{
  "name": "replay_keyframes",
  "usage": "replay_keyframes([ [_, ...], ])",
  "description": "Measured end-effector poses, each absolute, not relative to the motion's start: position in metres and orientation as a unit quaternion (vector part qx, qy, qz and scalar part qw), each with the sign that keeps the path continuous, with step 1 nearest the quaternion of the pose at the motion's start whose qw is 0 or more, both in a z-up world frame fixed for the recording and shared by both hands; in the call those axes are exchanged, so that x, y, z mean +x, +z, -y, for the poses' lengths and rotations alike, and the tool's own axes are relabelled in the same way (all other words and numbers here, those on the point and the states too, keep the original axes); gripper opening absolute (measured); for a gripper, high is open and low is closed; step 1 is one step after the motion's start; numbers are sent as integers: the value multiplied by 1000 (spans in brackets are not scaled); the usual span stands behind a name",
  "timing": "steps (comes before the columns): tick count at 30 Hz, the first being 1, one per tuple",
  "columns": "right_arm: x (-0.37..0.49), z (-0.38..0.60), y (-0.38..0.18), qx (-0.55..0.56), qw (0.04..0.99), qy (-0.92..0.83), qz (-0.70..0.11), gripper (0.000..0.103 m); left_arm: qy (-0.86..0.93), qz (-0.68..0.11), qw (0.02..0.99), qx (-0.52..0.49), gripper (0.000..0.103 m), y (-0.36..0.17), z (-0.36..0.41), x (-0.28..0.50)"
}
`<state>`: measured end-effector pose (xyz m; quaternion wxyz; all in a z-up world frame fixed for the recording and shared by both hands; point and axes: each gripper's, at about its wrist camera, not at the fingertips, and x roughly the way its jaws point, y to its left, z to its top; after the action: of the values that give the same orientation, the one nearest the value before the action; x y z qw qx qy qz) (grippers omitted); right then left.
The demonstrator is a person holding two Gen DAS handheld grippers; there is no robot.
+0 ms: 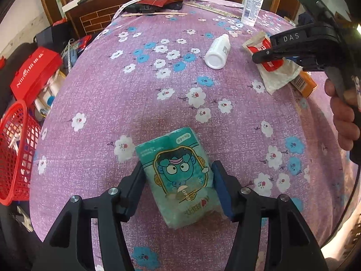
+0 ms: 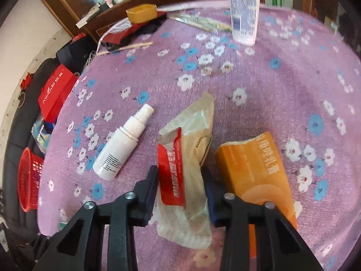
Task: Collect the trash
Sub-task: 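Lift the green tissue pack and red-and-white wrapper off the table with both tools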
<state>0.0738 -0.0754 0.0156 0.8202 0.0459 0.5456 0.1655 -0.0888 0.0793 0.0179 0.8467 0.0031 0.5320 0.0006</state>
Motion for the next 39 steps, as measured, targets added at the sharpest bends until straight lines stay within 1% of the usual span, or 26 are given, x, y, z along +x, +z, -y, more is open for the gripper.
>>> replay_keyframes([
  [5, 38, 77, 38, 25, 840, 179, -512, 38, 4, -514, 858, 5, 50, 23, -78, -90],
  [7, 12, 81, 50, 23, 847, 186, -497, 38, 3, -501, 865, 7, 43, 29, -75, -92],
  [11, -34, 86, 61, 19, 854, 193, -484, 38, 0, -492, 870, -3, 43, 36, -72, -91],
  [13, -51, 84, 61, 9, 856, 191, -481, 38, -1, -486, 874, -7, 40, 40, -71, -91],
  [15, -66, 86, 59, 8, 856, 188, -482, 38, -5, -483, 876, -10, 40, 42, -71, -91],
  [20, -79, 93, 56, 3, 854, 186, -486, 38, -8, -502, 863, -57, 39, 36, -83, -90],
  [23, -85, 97, 60, 6, 859, 184, -478, 38, -1, -509, 857, -78, 37, 31, -91, -94],
  [27, -94, 96, 60, 4, 858, 189, -478, 38, 8, -503, 861, -79, 36, 35, -95, -101],
  [39, -109, 87, 56, -8, 854, 206, -479, 38, 16, -442, 897, 26, 36, 68, -63, -122],
])
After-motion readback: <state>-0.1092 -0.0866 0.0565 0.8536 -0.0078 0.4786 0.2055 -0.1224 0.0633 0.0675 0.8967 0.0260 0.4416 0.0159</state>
